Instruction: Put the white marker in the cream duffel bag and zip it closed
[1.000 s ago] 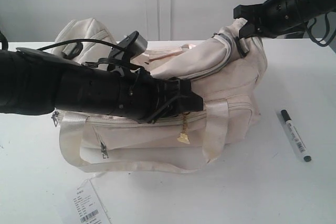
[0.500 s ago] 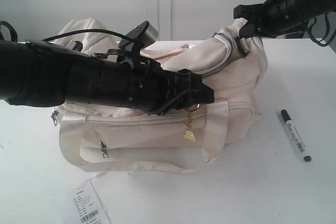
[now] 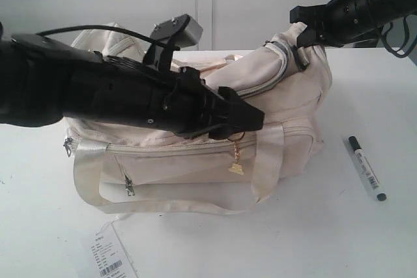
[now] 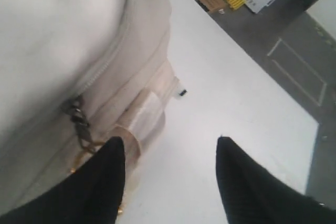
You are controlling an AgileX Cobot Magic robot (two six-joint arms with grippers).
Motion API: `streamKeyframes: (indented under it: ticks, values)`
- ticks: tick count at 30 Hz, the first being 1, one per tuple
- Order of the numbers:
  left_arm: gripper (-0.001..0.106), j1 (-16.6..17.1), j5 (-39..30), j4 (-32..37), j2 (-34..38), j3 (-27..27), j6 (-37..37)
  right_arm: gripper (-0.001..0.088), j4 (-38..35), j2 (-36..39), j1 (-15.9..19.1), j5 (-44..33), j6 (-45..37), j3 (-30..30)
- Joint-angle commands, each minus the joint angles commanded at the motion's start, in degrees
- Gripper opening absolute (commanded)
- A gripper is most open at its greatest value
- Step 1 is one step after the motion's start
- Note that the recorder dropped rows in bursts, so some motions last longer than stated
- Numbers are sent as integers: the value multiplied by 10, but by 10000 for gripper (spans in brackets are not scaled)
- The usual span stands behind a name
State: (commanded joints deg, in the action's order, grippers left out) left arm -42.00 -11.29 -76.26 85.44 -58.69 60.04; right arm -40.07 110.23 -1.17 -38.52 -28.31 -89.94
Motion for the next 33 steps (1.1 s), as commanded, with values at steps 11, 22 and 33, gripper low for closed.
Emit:
streamKeyframes:
  ticks: [11, 22, 33]
  values:
    - [778, -7, -24, 119, 20, -1, 46, 0, 0, 0, 0, 0, 0, 0]
    - [687, -90, 92, 206, 20, 0, 428, 0, 0, 0, 0, 0, 0, 0]
    - [687, -103, 150, 194, 42, 0, 450, 0, 0, 0, 0, 0, 0, 0]
